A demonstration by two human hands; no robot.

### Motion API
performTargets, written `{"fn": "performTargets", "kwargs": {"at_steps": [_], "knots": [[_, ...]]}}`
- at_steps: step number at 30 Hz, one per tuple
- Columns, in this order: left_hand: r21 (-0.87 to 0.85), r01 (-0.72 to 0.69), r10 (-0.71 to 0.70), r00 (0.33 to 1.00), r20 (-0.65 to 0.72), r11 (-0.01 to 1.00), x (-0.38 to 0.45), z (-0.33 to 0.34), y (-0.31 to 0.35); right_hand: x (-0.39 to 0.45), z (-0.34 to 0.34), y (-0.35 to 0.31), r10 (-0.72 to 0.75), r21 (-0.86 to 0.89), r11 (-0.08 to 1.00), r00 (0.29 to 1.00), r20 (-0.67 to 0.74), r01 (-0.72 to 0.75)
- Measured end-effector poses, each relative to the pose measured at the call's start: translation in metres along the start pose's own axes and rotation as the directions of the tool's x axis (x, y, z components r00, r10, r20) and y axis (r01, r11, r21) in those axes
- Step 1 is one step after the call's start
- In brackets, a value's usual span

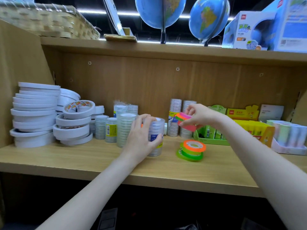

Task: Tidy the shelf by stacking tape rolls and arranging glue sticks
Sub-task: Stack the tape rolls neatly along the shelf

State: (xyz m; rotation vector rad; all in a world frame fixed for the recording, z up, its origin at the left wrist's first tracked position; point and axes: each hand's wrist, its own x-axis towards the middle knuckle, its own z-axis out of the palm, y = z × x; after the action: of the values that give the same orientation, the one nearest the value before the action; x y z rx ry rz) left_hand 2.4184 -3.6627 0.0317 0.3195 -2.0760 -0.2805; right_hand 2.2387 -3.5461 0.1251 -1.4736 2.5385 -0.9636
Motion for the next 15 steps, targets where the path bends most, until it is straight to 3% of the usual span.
{"fn": "performTargets", "kwargs": {"at_steps": [4, 7, 15], "knots": [[-0.011, -0.001, 0.001, 1.0, -0.009, 1.0, 0.001, -0.001, 0.0, -0.041, -0.01, 0.001, -0.071, -0.132, 0.988, 0.997, 0.035, 0.075], [-0.018, 0.003, -0.003, 1.0, 0.004, 1.0, 0.0, -0.002, 0.002, -0.068, 0.022, 0.015, -0.14, -0.067, 0.987, 0.986, 0.092, 0.146], [0.008, 0.003, -0.003, 1.0, 0.008, 1.0, -0.003, -0.002, 0.004, -0.076, 0.047, 0.029, -0.236, -0.067, 0.971, 0.966, -0.106, 0.23]]}}
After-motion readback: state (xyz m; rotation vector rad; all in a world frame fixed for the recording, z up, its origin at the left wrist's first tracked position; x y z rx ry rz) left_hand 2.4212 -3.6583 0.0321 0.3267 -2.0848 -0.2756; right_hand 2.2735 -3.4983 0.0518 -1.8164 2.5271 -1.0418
